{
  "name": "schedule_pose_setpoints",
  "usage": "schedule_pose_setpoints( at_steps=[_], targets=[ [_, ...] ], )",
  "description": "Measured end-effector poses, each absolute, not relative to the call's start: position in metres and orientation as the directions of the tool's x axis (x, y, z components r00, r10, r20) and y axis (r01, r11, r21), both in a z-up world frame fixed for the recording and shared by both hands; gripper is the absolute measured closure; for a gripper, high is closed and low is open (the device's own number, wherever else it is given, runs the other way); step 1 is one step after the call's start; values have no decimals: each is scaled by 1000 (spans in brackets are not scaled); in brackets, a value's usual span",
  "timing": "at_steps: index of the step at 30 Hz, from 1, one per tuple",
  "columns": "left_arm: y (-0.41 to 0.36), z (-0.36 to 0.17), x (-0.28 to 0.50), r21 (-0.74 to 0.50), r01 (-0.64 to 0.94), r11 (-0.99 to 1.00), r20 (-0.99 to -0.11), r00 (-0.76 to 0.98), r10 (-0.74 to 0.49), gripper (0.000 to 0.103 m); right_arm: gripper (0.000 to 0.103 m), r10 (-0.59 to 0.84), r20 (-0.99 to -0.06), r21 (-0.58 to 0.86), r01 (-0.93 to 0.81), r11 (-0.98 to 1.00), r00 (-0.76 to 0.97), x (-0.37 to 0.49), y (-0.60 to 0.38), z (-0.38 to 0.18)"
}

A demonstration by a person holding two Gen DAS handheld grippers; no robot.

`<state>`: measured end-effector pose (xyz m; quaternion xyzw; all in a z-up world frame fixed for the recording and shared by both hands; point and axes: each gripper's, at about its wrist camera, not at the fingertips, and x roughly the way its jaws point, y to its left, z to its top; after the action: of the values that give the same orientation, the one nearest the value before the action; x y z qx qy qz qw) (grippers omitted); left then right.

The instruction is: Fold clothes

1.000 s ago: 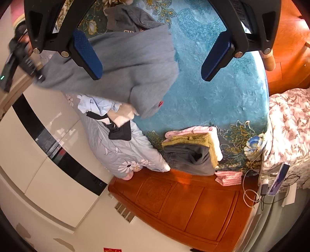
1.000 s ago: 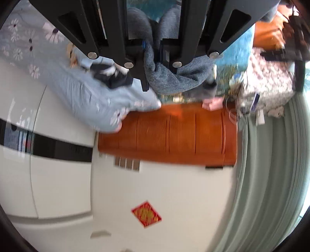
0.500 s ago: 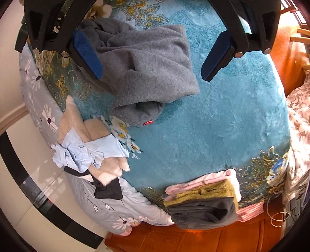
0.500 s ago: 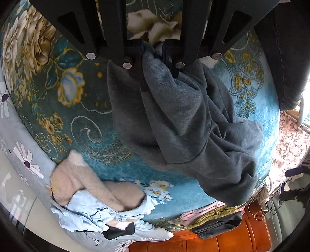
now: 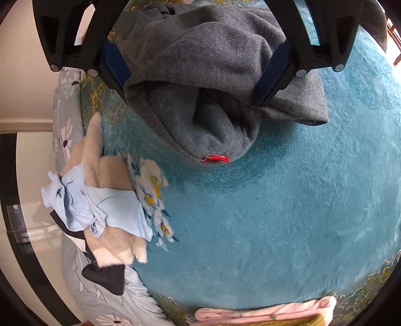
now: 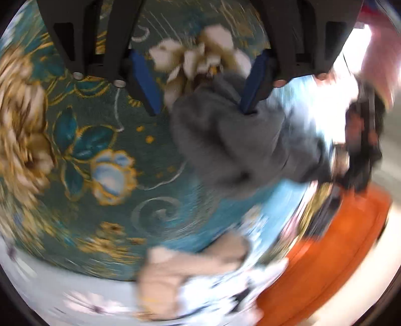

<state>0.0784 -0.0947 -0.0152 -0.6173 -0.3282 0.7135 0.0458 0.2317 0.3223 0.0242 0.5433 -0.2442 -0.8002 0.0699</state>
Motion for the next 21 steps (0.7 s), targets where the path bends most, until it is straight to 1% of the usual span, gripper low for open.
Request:
schedule_pose_setpoints(
  at_steps=[3, 5, 6, 7, 10, 12, 14, 17, 21],
  targets=[
    [-100, -12, 86, -499, 342, -796, -866, -242, 439, 38, 33, -394, -823, 501, -195, -843, -409, 208, 322, 13],
    [-108, -9, 92, -474, 340, -812, -878, -256, 405, 69, 33, -403, -815, 512, -192, -837, -416, 188, 320, 13],
    [-113, -9, 95, -465, 342, -817, -881, -266, 391, 75, 33, -412, -805, 525, -189, -830, -428, 179, 321, 15],
    [-119, -7, 102, -473, 354, -807, -876, -288, 386, 83, 33, -424, -790, 544, -185, -819, -443, 170, 321, 18],
    [-134, -3, 130, -494, 368, -788, -860, -340, 380, 87, 33, -469, -749, 589, -147, -794, -467, 154, 319, 32],
    [-142, -2, 152, -508, 370, -778, -849, -370, 378, 88, 33, -482, -748, 586, -115, -802, -456, 149, 317, 39],
    [-147, -3, 173, -508, 360, -783, -846, -380, 374, 88, 33, -473, -767, 559, -89, -824, -434, 152, 316, 44],
    [-150, -14, 200, -470, 341, -814, -871, -330, 364, 88, 33, -446, -816, 497, -53, -866, -368, 165, 315, 42],
    [-153, -29, 214, -451, 371, -812, -887, -283, 364, 88, 33, -392, -875, 409, -1, -912, -284, 189, 316, 39]
  ],
)
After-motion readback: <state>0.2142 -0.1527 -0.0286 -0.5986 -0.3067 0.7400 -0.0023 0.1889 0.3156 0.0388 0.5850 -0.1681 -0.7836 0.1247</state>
